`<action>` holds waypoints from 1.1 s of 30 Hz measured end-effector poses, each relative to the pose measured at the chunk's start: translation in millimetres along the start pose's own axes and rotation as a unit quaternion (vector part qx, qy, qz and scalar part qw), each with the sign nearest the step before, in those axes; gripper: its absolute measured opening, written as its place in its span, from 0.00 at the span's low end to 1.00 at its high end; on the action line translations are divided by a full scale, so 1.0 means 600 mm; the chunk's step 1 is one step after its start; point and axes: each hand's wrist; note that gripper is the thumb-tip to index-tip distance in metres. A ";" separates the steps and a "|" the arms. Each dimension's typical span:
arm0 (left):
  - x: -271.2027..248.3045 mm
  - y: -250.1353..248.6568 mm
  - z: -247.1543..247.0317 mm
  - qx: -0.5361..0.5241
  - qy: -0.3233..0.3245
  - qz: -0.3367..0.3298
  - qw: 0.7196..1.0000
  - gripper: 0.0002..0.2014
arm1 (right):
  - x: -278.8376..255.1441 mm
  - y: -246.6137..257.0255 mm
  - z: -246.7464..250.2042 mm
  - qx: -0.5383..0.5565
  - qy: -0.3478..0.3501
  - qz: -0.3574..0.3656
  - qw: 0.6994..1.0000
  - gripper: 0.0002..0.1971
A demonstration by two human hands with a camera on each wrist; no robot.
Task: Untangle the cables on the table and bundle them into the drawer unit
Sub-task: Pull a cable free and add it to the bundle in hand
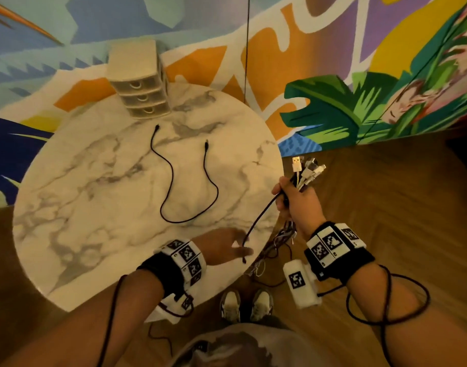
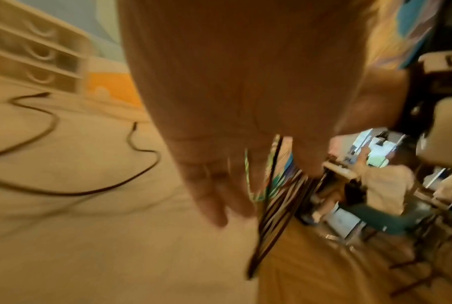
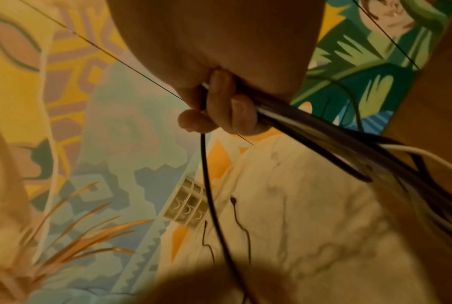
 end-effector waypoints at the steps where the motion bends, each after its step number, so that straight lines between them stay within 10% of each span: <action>1: 0.014 -0.024 0.013 -0.049 -0.066 -0.029 0.996 0.19 | -0.004 0.001 0.011 -0.019 0.003 0.004 1.000 0.21; 5: 0.066 -0.130 0.051 -0.227 -0.129 -0.103 0.960 0.07 | -0.020 0.017 0.056 -0.040 -0.023 0.025 0.999 0.20; 9: 0.109 -0.162 0.032 -0.272 -0.142 -0.127 0.943 0.16 | -0.024 0.028 0.129 -0.041 -0.115 0.047 0.991 0.22; 14: 0.161 -0.123 -0.056 -0.057 0.048 0.005 0.997 0.09 | -0.030 0.021 0.187 -0.039 -0.176 0.045 0.982 0.27; 16: 0.163 -0.142 -0.052 0.056 0.028 0.046 0.997 0.19 | -0.034 0.022 0.192 -0.027 -0.165 0.048 0.985 0.27; 18: 0.159 -0.186 -0.029 -0.012 -0.068 -0.097 0.993 0.24 | -0.038 0.026 0.194 -0.020 -0.153 0.059 0.986 0.26; 21: 0.133 -0.265 0.024 -0.222 -0.085 -0.271 0.933 0.07 | -0.043 0.046 0.193 0.003 -0.127 0.108 0.986 0.22; 27: 0.130 -0.354 0.061 -0.371 -0.037 -0.308 0.875 0.10 | -0.046 0.097 0.213 0.037 -0.072 0.198 0.977 0.21; 33: 0.117 -0.375 0.094 -0.429 -0.084 -0.246 0.865 0.17 | -0.036 0.047 0.226 0.146 0.098 0.115 0.978 0.14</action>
Point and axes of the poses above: each hand's wrist, its own x-axis towards the middle knuckle, its own z-axis out of the back of the hand, y = z × x, and after that the axes turned 6 degrees about x, right-handed
